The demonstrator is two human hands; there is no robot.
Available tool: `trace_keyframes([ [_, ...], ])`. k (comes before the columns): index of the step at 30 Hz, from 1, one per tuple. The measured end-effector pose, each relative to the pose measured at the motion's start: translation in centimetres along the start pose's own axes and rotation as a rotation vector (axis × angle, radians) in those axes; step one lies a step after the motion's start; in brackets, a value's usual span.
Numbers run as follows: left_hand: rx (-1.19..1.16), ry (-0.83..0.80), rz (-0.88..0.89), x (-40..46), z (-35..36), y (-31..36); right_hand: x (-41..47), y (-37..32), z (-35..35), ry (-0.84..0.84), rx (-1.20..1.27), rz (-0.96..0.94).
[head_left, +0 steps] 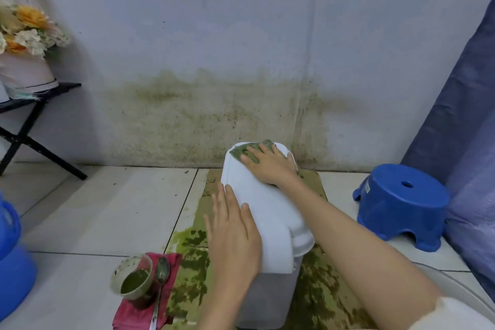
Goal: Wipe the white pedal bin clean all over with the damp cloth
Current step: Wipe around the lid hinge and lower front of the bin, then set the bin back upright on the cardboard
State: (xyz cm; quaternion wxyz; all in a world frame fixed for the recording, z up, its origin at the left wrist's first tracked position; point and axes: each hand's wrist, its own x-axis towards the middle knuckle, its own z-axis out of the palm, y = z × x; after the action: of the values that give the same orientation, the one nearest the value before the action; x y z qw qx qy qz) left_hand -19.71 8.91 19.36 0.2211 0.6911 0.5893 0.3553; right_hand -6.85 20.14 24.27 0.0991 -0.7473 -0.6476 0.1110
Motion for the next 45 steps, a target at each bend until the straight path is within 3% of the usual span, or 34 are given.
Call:
trace_keyframes([
  [5, 0.021, 0.025, 0.015, 0.3, 0.1, -0.2, 3.2, -0.1, 0.3, -0.015, -0.021, 0.020],
  [8, 0.031, 0.007, 0.002, 0.0, 0.0, -0.4, -0.5, -0.6, 0.7, -0.035, 0.009, -0.082],
  [12, 0.085, -0.042, -0.014, -0.3, -0.4, -0.1, -7.6, -1.1, 0.9, -0.047, 0.108, -0.076],
  [16, 0.197, -0.136, -0.024, -0.7, -1.1, 0.2, -13.4, -0.8, 1.5, 0.087, 0.363, -0.054],
  [19, 0.276, -0.174, 0.017, -1.2, -2.0, 1.1, -16.2, -0.5, 1.5, 0.250, 0.822, -0.008],
  [21, 0.209, -0.160, 0.031, -1.5, -2.5, 2.2, -17.2, -0.2, 1.2, 0.376, 0.998, 0.114],
  [23, 0.213, -0.153, 0.075, -2.1, -2.7, 3.0, -18.1, 0.0, 0.8, 0.430, 1.014, 0.281],
  [26, 0.173, -0.138, 0.116, -3.4, -3.1, 4.0, -19.6, 0.9, 1.1, 0.276, 1.241, 0.468],
  [28, 0.128, -0.155, 0.160, -5.2, -3.6, 4.7, -21.3, 2.0, 0.9, 0.108, 1.578, 0.499],
  [31, -0.042, -0.278, 0.151, -8.4, -3.7, 6.0, -24.3, 4.8, 1.5, -0.066, 1.842, 0.471],
  [34, -0.246, -0.424, 0.042, -10.7, -2.0, 6.7, -27.1, 8.2, 3.0, 0.010, 1.909, 0.424],
  [38, -0.544, -0.617, -0.251, -11.4, 3.1, 6.2, -29.6, 12.4, 5.4, 0.231, 1.855, 0.538],
  [45, -0.521, -0.827, -0.217, -12.7, 14.4, 6.3, -31.8, 19.5, 10.4, 0.469, 1.812, 0.781],
])
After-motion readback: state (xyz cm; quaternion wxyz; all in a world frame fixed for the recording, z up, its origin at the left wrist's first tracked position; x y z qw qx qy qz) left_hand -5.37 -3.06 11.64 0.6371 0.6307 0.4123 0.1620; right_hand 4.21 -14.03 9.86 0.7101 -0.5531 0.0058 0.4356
